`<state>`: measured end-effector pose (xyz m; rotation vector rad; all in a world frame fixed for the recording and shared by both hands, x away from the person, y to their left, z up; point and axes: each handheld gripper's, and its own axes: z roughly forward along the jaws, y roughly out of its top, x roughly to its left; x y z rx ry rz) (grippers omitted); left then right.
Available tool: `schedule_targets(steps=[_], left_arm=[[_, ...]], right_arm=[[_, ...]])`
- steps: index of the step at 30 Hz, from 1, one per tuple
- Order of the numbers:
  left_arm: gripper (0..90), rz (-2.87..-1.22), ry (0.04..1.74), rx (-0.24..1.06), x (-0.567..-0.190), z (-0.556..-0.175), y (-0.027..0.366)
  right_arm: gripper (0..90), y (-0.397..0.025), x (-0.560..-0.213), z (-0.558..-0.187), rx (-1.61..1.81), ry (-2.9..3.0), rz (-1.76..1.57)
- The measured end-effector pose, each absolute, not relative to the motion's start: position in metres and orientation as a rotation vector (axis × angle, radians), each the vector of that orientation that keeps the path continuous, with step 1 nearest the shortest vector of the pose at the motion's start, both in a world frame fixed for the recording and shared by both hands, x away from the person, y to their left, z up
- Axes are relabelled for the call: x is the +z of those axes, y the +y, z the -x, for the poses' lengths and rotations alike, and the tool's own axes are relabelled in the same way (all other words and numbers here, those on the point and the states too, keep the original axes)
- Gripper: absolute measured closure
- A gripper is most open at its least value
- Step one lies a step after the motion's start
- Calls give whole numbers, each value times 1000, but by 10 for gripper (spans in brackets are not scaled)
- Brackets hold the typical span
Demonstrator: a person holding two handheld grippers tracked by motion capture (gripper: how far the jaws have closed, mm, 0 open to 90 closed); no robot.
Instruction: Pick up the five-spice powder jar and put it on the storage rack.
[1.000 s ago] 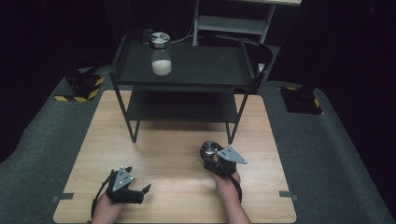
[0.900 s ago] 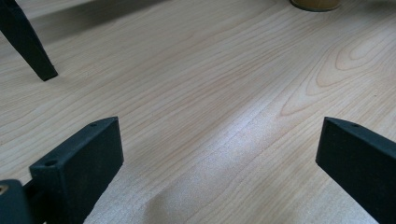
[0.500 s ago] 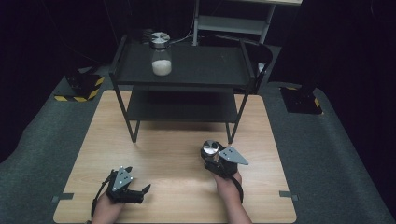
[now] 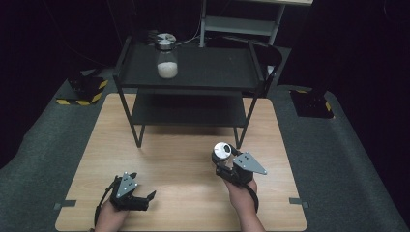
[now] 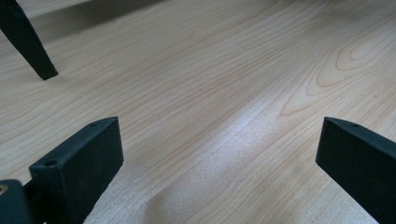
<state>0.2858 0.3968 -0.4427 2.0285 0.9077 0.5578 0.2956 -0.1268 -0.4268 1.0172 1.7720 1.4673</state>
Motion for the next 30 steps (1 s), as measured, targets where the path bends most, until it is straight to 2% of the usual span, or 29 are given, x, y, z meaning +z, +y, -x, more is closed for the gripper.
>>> schedule_targets(steps=[16, 30], left_arm=[[9, -2026, 916, 553, -443, -287, 397], [9, -2014, 921, 539, -443, -287, 399]], right_arm=[[324, -135, -375, -272, 1497, 1700, -946], [325, -137, -333, -275, 1537, 1661, -931]])
